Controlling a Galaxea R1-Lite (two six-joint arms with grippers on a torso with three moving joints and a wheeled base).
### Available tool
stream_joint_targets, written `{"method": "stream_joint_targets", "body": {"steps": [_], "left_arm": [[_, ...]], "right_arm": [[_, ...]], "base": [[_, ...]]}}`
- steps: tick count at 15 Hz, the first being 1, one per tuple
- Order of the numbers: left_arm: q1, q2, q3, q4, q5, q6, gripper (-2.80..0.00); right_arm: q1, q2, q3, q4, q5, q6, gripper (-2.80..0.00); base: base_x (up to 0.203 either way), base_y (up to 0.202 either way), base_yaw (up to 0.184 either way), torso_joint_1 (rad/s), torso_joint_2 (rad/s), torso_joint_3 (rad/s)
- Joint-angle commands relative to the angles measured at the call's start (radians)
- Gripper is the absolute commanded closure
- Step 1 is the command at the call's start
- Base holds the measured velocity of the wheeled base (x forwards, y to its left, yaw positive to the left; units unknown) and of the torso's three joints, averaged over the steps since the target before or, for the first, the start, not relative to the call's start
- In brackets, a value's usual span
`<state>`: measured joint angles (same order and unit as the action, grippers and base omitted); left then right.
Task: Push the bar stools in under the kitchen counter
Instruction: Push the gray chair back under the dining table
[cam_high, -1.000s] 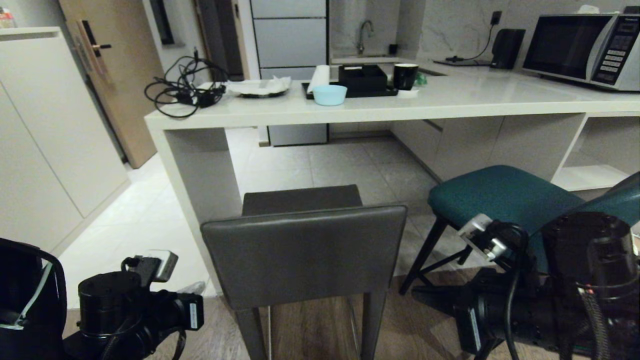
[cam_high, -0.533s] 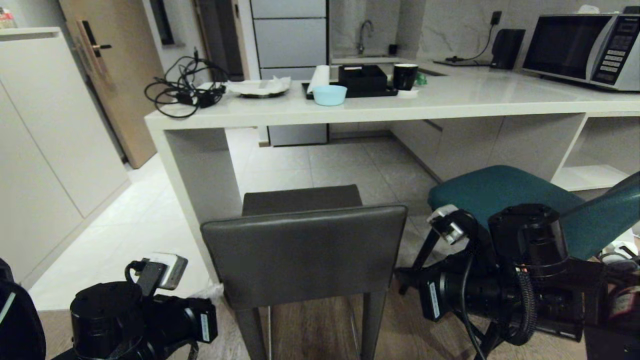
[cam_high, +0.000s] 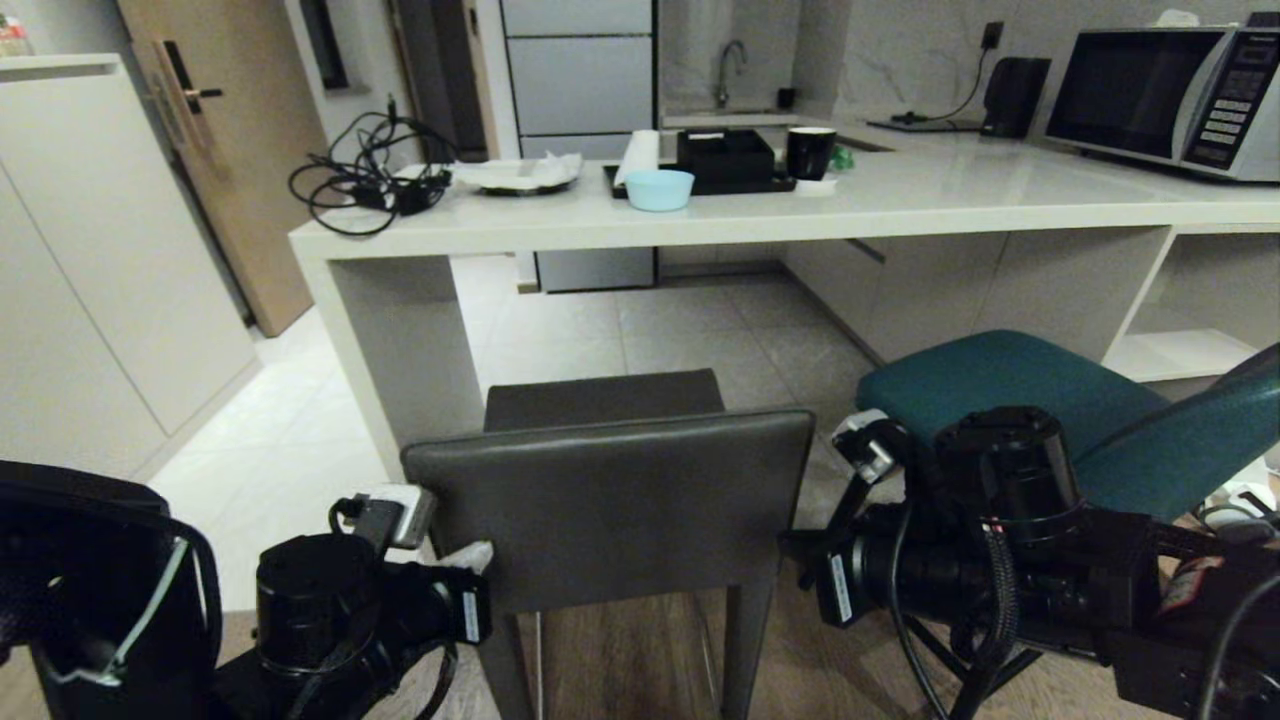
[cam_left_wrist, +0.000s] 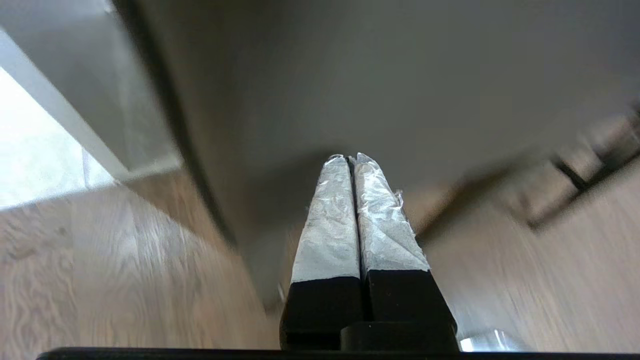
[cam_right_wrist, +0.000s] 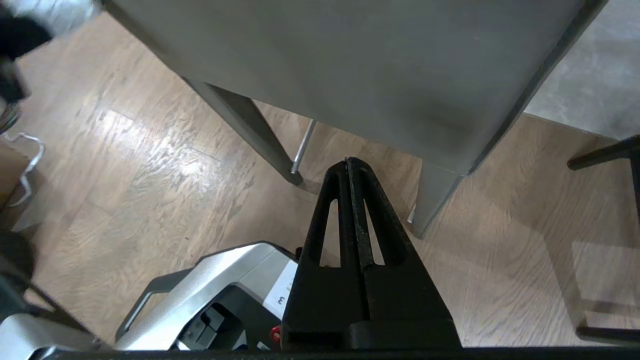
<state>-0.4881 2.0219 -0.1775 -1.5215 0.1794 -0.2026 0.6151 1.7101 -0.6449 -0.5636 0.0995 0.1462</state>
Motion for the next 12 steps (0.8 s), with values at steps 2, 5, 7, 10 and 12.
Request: {"method": "stream_joint_targets", "body": {"steps": [2,5,7,10,12], "left_arm": [[0.027,0.109,-0.092,-0.009,0.017,0.0,0.0],[0.057,0.112,-0.111,-0.009,0.014,0.003,0.0],[0.076,0.124,-0.137,-0.009,0.013,0.007,0.0],[0.088,0.134,-0.198,-0.009,0.012,0.042,0.0],[0.092,0.125,-0.255,0.013,0.014,0.043,0.0]], "right_arm": [[0.0,0.067,-0.029,-0.027,-0.018,0.001,0.0],[-0.002,0.112,-0.055,-0.074,-0.056,0.001,0.0],[-0.011,0.14,-0.092,-0.076,-0.074,0.0,0.0],[-0.044,0.189,-0.158,-0.075,-0.094,-0.008,0.0],[-0.08,0.234,-0.206,-0.072,-0.101,-0.029,0.0]], "base": [[0.0,0.0,0.0,0.0,0.0,0.0],[0.0,0.0,0.0,0.0,0.0,0.0],[0.0,0.0,0.0,0.0,0.0,0.0],[0.0,0.0,0.0,0.0,0.0,0.0],[0.0,0.0,0.0,0.0,0.0,0.0]]}}
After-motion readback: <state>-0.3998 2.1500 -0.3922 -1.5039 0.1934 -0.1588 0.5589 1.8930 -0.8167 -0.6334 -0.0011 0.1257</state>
